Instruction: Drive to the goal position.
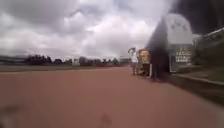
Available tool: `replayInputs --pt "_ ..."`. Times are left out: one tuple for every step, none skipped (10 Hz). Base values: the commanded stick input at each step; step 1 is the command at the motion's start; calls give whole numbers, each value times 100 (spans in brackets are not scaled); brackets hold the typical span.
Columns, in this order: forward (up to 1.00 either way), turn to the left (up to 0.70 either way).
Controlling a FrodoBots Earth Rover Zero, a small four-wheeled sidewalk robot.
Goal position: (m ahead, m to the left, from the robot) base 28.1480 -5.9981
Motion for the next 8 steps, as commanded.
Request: replayInputs --pt "100 1" --pt "100 1" --pt "100 1" --pt "100 1" --pt "100 1" --pt "100 1" --pt "100 1" --pt "100 1"
